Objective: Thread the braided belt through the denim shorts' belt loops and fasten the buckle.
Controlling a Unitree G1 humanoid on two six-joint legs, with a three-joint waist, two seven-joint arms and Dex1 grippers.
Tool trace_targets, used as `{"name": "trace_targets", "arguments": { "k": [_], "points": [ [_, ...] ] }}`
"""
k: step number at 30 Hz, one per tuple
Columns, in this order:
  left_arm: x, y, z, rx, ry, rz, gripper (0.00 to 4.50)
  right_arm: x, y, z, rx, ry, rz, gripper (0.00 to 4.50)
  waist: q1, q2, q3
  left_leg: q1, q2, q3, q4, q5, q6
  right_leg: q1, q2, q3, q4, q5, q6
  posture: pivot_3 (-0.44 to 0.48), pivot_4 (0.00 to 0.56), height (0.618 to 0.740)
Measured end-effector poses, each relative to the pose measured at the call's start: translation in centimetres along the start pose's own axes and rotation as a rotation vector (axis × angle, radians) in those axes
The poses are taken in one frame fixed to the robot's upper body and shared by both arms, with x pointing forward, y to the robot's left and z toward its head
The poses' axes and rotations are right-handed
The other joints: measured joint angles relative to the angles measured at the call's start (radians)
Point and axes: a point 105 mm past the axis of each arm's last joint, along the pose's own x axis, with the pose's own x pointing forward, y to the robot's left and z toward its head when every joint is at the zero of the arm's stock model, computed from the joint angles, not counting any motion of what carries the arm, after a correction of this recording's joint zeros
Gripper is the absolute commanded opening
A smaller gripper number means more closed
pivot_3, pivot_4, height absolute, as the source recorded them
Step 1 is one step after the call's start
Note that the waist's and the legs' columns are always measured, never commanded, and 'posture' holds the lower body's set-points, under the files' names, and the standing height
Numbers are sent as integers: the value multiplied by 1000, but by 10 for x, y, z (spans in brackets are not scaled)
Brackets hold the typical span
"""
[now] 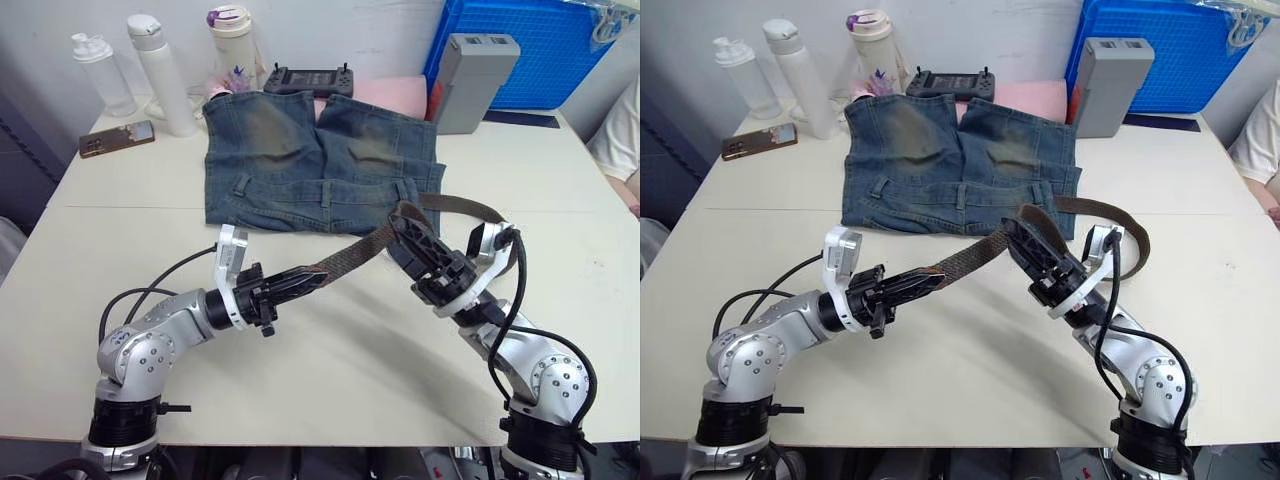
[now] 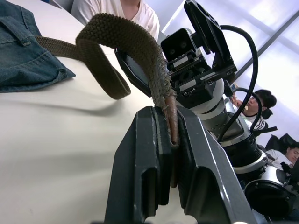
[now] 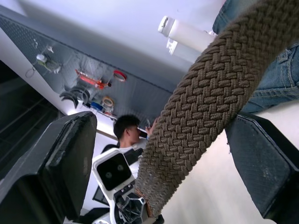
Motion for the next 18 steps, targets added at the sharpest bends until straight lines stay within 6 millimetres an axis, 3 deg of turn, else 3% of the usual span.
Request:
{"name": "trace_targets", "arguments": {
  "k": [2, 9, 10, 16, 17, 18],
  "points": [
    [0, 0, 0, 0, 0, 0, 0, 1, 0, -3, 0, 18, -2, 3723, 1, 0, 0, 0, 0, 0, 0, 0, 0, 0, 0, 0, 0, 0, 0, 0, 150, 714],
    [0, 0, 0, -4, -1, -2, 0, 3, 2, -15, 5, 48, -1, 369, 1, 0, 0, 0, 0, 0, 0, 0, 0, 0, 0, 1, 0, 0, 0, 0, 150, 714],
    [0, 0, 0, -5, -1, 2, 0, 3, 1, -15, 8, 44, -2, 94, 1, 0, 0, 0, 0, 0, 0, 0, 0, 0, 0, 1, 0, 0, 0, 0, 150, 714],
    [1, 1, 1, -5, -1, 9, 0, 4, 1, -15, 6, 38, -4, 94, 2, 0, 0, 0, 0, 0, 0, 0, 0, 0, 0, 1, 0, 0, 0, 0, 150, 714],
    [1, 1, 1, -5, -1, 10, 951, 4, 1, -14, 5, 37, -4, 0, 2, 0, 0, 0, 0, 0, 0, 0, 0, 0, 0, 1, 0, 0, 0, 0, 150, 714],
    [1, 1, 1, -4, 0, 10, 1264, 4, 1, -14, 6, 34, -4, 0, 2, 0, 0, 0, 0, 0, 0, 0, 0, 0, 0, 1, 0, 0, 0, 0, 150, 714]
  ]
}}
